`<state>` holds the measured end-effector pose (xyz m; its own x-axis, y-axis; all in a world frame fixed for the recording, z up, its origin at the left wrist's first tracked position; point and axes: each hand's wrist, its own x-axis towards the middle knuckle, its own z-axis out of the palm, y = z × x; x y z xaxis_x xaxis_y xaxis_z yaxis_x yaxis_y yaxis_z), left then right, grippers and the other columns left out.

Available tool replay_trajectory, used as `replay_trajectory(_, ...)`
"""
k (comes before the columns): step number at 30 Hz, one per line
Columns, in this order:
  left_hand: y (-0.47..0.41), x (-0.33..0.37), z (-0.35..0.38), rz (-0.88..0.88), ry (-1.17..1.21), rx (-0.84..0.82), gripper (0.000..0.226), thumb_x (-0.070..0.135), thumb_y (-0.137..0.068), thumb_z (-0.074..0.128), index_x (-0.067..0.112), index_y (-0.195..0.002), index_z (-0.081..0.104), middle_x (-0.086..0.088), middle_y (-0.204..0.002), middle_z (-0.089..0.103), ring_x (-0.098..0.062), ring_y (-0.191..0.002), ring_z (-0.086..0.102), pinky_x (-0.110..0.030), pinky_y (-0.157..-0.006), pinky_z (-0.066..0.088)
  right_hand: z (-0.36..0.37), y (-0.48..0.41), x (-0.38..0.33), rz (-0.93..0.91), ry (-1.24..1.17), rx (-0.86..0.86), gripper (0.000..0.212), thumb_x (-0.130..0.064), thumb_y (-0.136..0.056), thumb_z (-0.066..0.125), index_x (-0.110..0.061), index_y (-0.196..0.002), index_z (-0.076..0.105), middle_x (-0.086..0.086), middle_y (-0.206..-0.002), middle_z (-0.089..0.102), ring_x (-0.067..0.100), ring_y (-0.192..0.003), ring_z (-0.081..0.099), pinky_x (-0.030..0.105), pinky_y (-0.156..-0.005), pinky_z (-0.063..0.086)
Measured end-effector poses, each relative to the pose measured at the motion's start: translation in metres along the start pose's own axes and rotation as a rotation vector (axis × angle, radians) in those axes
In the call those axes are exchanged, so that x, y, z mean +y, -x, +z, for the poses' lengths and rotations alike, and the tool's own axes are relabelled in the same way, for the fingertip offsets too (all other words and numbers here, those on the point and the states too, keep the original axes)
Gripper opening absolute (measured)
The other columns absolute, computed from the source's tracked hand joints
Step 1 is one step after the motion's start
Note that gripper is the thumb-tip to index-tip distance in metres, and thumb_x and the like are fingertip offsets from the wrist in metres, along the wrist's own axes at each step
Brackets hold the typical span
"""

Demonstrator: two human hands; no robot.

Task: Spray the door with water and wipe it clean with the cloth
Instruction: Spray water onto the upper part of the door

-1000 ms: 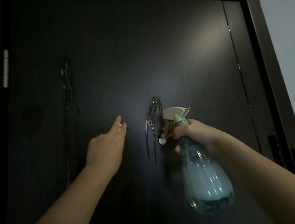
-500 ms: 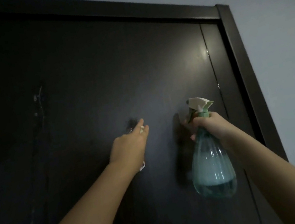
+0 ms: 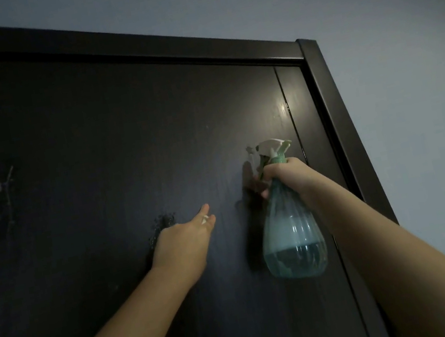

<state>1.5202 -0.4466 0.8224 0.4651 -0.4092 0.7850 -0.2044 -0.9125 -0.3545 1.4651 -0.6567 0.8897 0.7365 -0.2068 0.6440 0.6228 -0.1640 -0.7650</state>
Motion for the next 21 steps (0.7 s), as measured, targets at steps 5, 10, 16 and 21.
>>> replay_trajectory(5, 0.003, 0.004, 0.003, -0.006, -0.019, 0.008, 0.071, 0.005, -0.093, 0.048, 0.025, -0.153, 0.014, 0.009, -0.161, -0.003, -0.018, -0.1, 0.062, -0.027, -0.068, 0.043, -0.007, 0.017, 0.017, 0.091, 0.062, -0.018, 0.018, 0.002, -0.082, 0.055, 0.005, -0.099, 0.056, 0.014, -0.065, 0.064, 0.023, -0.051, 0.064, 0.028, -0.051, 0.055)
replay_trajectory(10, 0.009, 0.007, 0.002, -0.025, -0.023, -0.007, 0.075, 0.003, -0.091, 0.047, 0.023, -0.153, 0.011, 0.007, -0.16, -0.009, -0.02, -0.103, 0.061, -0.03, -0.076, 0.046, -0.013, 0.043, 0.055, 0.203, 0.093, -0.057, 0.013, 0.007, -0.08, 0.056, 0.008, -0.094, 0.057, 0.016, -0.073, 0.062, 0.023, -0.045, 0.059, 0.026, -0.044, 0.051)
replay_trajectory(16, 0.043, 0.027, 0.017, 0.024, -0.017, -0.027, 0.078, 0.005, -0.09, 0.049, 0.027, -0.153, 0.008, 0.01, -0.16, -0.013, -0.019, -0.095, 0.063, -0.029, -0.068, 0.042, -0.026, 0.081, 0.094, 0.277, 0.107, -0.108, 0.011, 0.009, -0.08, 0.055, 0.005, -0.09, 0.057, 0.019, -0.075, 0.059, 0.023, -0.043, 0.057, 0.027, -0.045, 0.049)
replay_trajectory(21, 0.062, 0.039, 0.032, 0.05, -0.01, -0.08, 0.079, 0.005, -0.09, 0.05, 0.026, -0.153, 0.007, 0.008, -0.158, -0.019, -0.016, -0.087, 0.062, -0.027, -0.063, 0.043, -0.032, 0.094, 0.085, 0.181, 0.076, -0.121, 0.023, 0.007, -0.082, 0.052, 0.007, -0.102, 0.063, 0.018, -0.08, 0.064, 0.024, -0.051, 0.061, 0.027, -0.049, 0.051)
